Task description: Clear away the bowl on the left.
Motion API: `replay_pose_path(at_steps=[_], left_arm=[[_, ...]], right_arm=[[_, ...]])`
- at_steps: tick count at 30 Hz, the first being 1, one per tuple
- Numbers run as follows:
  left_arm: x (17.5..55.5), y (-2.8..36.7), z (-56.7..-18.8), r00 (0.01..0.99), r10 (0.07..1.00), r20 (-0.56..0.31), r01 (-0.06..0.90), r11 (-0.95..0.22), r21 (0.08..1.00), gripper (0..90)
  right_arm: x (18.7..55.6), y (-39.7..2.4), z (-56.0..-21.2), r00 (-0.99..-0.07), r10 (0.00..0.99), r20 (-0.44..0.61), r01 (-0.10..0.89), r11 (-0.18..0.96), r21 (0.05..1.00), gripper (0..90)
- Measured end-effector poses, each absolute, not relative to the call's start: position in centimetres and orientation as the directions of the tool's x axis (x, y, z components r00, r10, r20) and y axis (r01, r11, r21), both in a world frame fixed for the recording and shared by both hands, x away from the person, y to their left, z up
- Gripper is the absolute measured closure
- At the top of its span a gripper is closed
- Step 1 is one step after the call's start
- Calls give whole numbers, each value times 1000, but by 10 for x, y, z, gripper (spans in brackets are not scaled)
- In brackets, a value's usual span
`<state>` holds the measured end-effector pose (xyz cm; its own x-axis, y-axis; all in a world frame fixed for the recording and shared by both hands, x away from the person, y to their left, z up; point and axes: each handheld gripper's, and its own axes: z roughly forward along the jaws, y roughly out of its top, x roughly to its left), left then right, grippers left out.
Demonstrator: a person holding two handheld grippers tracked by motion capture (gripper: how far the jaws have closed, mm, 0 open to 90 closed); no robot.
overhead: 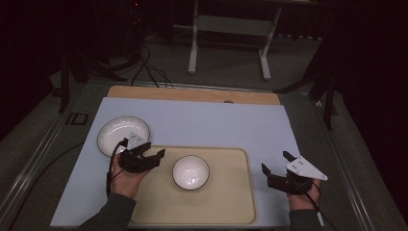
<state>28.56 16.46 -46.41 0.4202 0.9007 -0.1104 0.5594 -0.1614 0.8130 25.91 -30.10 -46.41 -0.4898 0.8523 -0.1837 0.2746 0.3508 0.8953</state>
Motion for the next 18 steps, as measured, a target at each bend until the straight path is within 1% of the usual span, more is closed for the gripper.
replay_pose_path(at_steps=[2,4,5,8,15,16,18], left_arm=[[284,171,-462,400,911,-101,555,-153,818,399],[284,171,-462,400,911,-101,555,-153,818,396],[281,179,-461,364,928,-79,546,-144,826,388],[276,196,-458,304,951,-49,535,-128,835,383],[270,223,-461,246,969,-29,518,-106,849,357],[267,232,-464,230,973,-24,515,-101,851,352],[265,239,-466,215,976,-33,516,-85,852,351]], right_arm=[[259,-301,-464,-489,853,-184,274,350,896,135],[259,-301,-464,-489,853,-184,274,350,896,135],[259,-301,-464,-489,853,-183,274,350,896,135],[259,-302,-464,-488,853,-183,274,349,896,135],[259,-302,-464,-485,856,-180,277,346,896,135],[259,-303,-464,-484,856,-180,278,345,897,135],[259,-303,-464,-483,857,-180,277,345,897,135]])
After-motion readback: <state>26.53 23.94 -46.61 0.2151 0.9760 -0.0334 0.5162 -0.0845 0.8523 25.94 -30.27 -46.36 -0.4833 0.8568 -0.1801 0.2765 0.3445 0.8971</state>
